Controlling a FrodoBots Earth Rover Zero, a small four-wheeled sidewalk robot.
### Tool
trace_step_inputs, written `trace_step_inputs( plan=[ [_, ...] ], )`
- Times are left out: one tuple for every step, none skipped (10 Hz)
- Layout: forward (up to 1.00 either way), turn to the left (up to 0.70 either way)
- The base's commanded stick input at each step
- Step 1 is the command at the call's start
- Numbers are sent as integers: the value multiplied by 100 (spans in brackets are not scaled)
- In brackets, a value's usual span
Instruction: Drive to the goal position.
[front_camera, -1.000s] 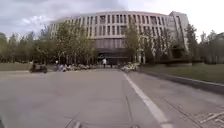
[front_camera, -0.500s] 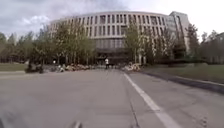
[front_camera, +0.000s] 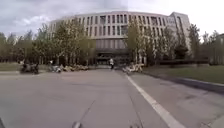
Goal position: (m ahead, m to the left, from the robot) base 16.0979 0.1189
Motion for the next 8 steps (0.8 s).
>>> trace_step_inputs(
  plan=[
    [100,0],
    [100,0],
    [100,0],
    [100,0],
    [100,0],
    [100,0],
    [100,0],
    [100,0]
  ],
)
